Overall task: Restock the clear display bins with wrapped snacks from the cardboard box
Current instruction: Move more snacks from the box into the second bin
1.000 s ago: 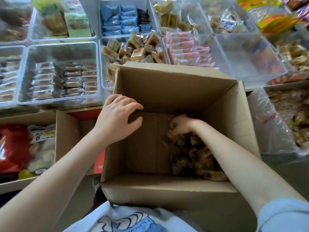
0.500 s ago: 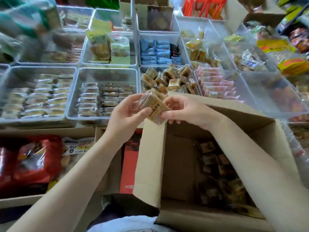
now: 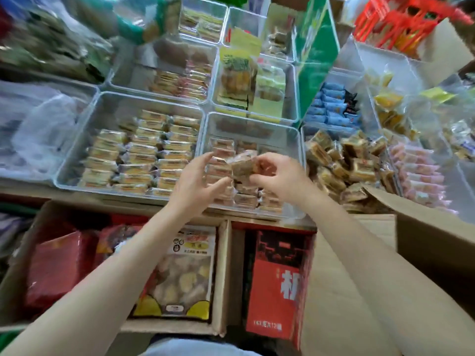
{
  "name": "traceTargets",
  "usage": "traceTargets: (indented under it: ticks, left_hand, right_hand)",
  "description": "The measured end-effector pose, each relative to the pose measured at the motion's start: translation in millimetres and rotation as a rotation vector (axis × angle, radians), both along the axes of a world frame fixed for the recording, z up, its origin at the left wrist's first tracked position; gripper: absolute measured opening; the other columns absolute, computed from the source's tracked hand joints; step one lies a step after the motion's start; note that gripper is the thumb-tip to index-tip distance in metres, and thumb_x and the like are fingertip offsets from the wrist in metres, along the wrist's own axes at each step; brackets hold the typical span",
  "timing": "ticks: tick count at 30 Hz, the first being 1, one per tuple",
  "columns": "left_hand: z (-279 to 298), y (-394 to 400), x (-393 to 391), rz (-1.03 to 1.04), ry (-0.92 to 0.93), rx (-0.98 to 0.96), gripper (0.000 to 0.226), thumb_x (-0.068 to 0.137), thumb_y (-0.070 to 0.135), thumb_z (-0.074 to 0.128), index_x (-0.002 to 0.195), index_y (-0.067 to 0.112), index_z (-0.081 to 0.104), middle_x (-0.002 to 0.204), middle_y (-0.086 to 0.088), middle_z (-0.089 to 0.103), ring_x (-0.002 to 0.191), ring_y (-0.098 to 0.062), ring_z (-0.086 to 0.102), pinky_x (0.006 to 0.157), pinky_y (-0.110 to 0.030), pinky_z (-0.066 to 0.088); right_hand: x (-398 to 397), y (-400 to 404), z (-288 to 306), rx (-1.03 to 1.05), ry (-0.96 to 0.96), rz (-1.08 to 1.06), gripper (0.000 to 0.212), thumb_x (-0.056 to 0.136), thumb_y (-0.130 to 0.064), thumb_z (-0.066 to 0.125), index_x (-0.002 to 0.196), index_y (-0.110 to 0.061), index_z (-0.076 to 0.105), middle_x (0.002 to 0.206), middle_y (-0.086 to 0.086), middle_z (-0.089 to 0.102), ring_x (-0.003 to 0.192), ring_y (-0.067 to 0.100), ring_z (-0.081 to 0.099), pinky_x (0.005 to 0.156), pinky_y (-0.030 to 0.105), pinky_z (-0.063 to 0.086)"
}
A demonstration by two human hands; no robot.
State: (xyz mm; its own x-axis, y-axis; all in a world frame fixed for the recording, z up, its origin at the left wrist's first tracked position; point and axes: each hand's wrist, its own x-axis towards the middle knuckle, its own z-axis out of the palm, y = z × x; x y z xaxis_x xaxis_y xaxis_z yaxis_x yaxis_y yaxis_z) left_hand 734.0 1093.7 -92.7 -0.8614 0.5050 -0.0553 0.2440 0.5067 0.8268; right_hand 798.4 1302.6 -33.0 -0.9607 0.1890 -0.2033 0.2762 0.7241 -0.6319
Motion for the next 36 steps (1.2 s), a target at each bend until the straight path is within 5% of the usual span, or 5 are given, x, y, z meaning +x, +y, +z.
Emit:
traceTargets:
  ticks: [4,8,16,28,36]
  left_hand:
    - [-57,-19,-33,-0.183,0.146,-0.503,0.106,0.086,0.079,0.045,0.162,0.014,0.007,0.170,-0.007,0.001,0.156,-0.021,-0.001,0.127,-0.041,0.005]
    - [-77,-24,-37,-0.282,0.263,-0.636,0.124,0.075,0.097,0.019,0.160,0.012,-0.011,0.165,-0.008,-0.022,0.154,-0.020,-0.014,0.127,-0.043,0.003]
    - [-84,-26,-38,-0.320,0.333,-0.660,0.135,0.068,0.102,0.015,0.155,0.005,-0.020,0.164,-0.014,-0.024,0.155,-0.026,-0.011,0.126,-0.045,0.009]
    - [-84,-24,-38,-0.328,0.347,-0.697,0.135,0.067,0.100,0.007,0.154,0.002,-0.020,0.164,-0.016,-0.024,0.155,-0.027,-0.012,0.125,-0.044,0.007]
    - [-80,-24,-38,-0.324,0.322,-0.694,0.135,0.068,0.102,0.013,0.155,0.003,-0.018,0.164,-0.014,-0.024,0.155,-0.026,-0.011,0.126,-0.044,0.010]
  right_hand:
    - [-55,2,-22,0.229,0.060,-0.085,0.035,0.092,-0.029,0.069,0.125,-0.022,0.061,0.110,0.001,0.056,0.098,0.018,0.056,0.084,0.026,0.043]
    - [-116,9,-52,0.435,-0.036,-0.190,0.032,0.097,-0.034,0.061,0.127,-0.024,0.057,0.115,0.008,0.054,0.097,0.027,0.059,0.084,0.038,0.051]
    - [-190,0,-120,0.420,-0.169,-0.038,0.041,0.097,-0.017,0.056,0.136,-0.031,0.057,0.131,0.005,0.058,0.119,0.030,0.055,0.094,0.040,0.049]
    - [-198,-15,-156,0.299,-0.126,-0.001,0.043,0.105,-0.038,0.036,0.145,-0.026,0.048,0.136,0.010,0.049,0.128,0.032,0.041,0.103,0.041,0.037]
    - [-185,-31,-151,0.741,-0.173,0.136,0.055,0.107,-0.045,0.021,0.159,-0.025,0.020,0.147,0.011,0.045,0.132,0.032,0.041,0.101,0.048,0.036]
